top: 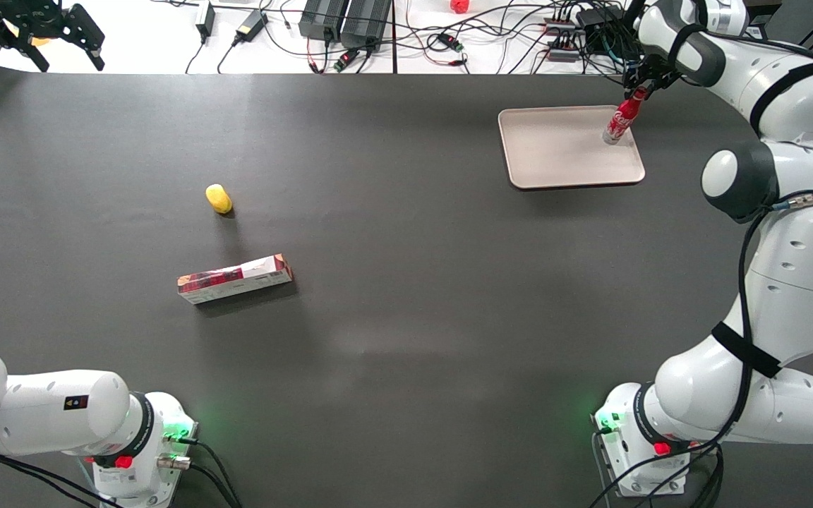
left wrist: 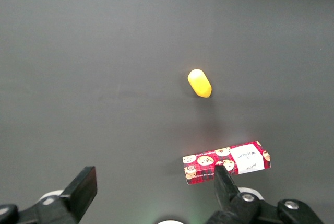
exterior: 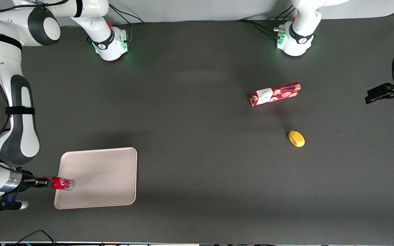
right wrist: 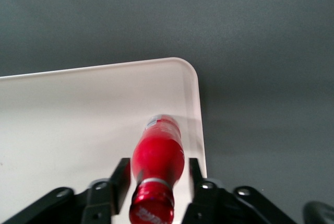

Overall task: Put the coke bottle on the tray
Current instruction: 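Lower the bottle onto the tray, open the right gripper and withdraw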

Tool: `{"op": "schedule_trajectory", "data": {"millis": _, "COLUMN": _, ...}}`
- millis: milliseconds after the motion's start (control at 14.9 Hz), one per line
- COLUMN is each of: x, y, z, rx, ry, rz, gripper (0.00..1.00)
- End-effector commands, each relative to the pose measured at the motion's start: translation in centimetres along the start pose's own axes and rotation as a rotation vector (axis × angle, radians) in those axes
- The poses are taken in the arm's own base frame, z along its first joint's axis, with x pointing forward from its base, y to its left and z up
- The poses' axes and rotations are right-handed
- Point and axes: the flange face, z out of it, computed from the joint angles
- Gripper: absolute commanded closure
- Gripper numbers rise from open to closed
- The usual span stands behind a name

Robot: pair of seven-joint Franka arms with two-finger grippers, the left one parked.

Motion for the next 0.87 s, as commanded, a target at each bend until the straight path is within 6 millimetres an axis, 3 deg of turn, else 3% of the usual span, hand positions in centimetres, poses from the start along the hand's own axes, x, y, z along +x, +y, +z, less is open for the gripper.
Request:
{"op": "schedule_trajectory", "data": {"millis": 0, "x": 0.4, "y": -0.3, "z": -1.2, "rx": 0.018, "ry": 0.030, "rz": -0.010, "gripper": 0.00}}
{"op": "schedule_trajectory", "data": {"millis": 134, "x": 0.4, "y": -0.7, "z": -3.1, "rx": 0.017, "ry": 0.053, "rz": -0.008, "gripper": 0.00}}
{"op": "schedule_trajectory", "data": {"millis": 201, "x": 0.1, "y": -1.1, "z": -5.1, "rx": 0.012, "ry": 0.071, "rz": -0.016, "gripper": 0.00}}
{"op": "schedule_trajectory", "data": {"millis": 336, "x": -1.9, "y": -3.4, "z": -8.2, "rx": -0.005, "ry": 0.089, "rz": -0.053, "gripper": 0.00}}
{"op": "schedule_trajectory", "data": {"millis": 537, "x": -6.0, "y": -6.2, "z": -14.9, "rx": -0.017, "ry": 0.131, "rz": -0.090, "gripper": 0.00}}
{"op": "schedule_trajectory", "data": {"millis": 806, "x": -13.2, "y": -5.9, "z": -22.6, "rx": -0.032, "ry": 0.061, "rz": -0.079, "gripper": 0.00}}
